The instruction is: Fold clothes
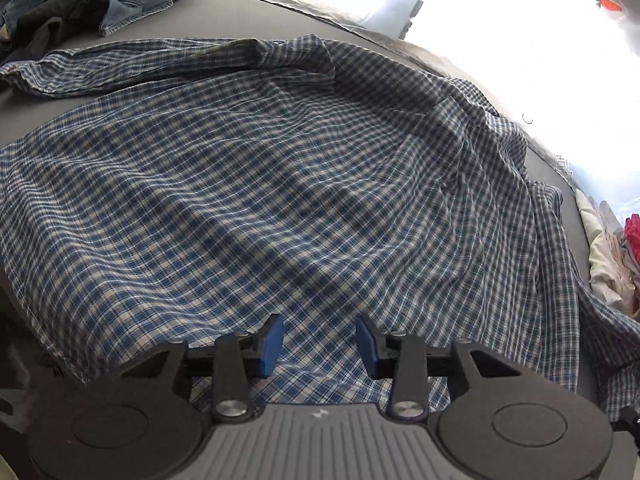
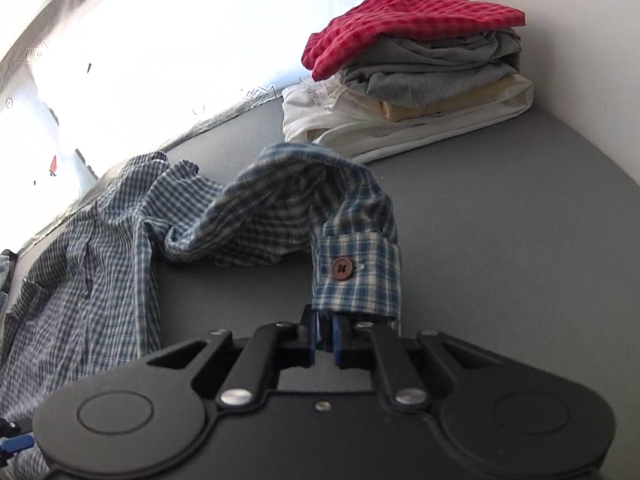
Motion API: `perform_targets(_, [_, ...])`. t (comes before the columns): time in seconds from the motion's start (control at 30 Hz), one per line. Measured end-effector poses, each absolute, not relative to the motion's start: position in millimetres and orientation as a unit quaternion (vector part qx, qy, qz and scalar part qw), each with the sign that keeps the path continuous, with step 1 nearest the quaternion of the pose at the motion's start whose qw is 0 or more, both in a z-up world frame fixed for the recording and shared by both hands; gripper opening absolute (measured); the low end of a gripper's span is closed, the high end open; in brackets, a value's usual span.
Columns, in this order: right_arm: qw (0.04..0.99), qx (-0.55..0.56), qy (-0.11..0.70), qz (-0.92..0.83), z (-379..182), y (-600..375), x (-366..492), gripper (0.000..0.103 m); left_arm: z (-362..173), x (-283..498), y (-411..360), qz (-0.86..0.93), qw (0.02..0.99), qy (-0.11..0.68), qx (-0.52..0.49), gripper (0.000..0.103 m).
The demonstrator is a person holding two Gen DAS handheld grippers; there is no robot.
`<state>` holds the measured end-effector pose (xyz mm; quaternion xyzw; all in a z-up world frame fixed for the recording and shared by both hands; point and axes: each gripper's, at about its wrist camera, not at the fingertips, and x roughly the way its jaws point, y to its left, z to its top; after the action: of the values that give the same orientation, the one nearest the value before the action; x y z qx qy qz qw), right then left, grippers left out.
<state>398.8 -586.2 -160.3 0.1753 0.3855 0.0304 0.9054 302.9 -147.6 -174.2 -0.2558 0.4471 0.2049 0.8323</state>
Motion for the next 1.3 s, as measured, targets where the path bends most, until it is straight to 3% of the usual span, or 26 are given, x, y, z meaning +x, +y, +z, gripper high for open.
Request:
perform_targets(0.2, [0.878,0.364,0.312,0.006,-131,-661,407,0.007,-186,312,-152,0.227,0.815,0.465,-0.263,0.045])
perform_targets(0.27, [0.876,0.383,0.293,-0.023,-128,-686,418,0.007,-186,318,-156,0.225,0.815,0.47,-0.253,0.055])
perform_targets(0.37, [0.892,0.303,0.317,-0.106,-128,-696,439,0.012,-188,328,-165,0.223,0.817,0.478,-0.234,0.071])
perform_targets(0.43, [0.898,0.244,0.342,-0.134,-132,-691,447,0.021,-189,331,-172,0.224,0.819,0.483,-0.216,0.076])
perform_targets(0.5, [0.9,0.229,0.349,-0.127,-137,-682,445,0.052,-191,335,-178,0.224,0.82,0.487,-0.202,0.081])
perform_targets(0.57, [0.898,0.242,0.353,-0.105,-149,-674,437,0.064,-193,338,-182,0.225,0.819,0.491,-0.192,0.086])
perform_targets(0.6, [0.895,0.248,0.359,-0.096,-156,-670,433,0.065,-193,339,-184,0.226,0.819,0.493,-0.188,0.088])
perform_targets(0.77, [0.871,0.252,0.416,-0.07,-187,-660,441,0.065,-201,353,-195,0.221,0.814,0.513,-0.157,0.102])
perform_targets(0.87, [0.868,0.244,0.426,-0.069,-197,-655,446,0.061,-204,359,-203,0.227,0.812,0.52,-0.133,0.103])
perform_targets(0.93, [0.872,0.232,0.425,-0.074,-201,-654,447,0.049,-204,360,-202,0.228,0.811,0.521,-0.137,0.103])
perform_targets(0.97, [0.875,0.225,0.422,-0.072,-202,-653,446,0.039,-204,361,-202,0.229,0.811,0.521,-0.137,0.103])
perform_targets(1.0, [0.879,0.218,0.419,-0.064,-201,-653,446,0.019,-205,361,-202,0.231,0.811,0.52,-0.137,0.103])
perform_targets(1.03, [0.883,0.21,0.415,-0.063,-199,-654,444,0.012,-205,362,-202,0.232,0.81,0.52,-0.138,0.103])
perform_targets(1.3, [0.929,0.092,0.312,-0.179,-142,-683,421,0.009,-205,366,-203,0.242,0.81,0.516,-0.139,0.103])
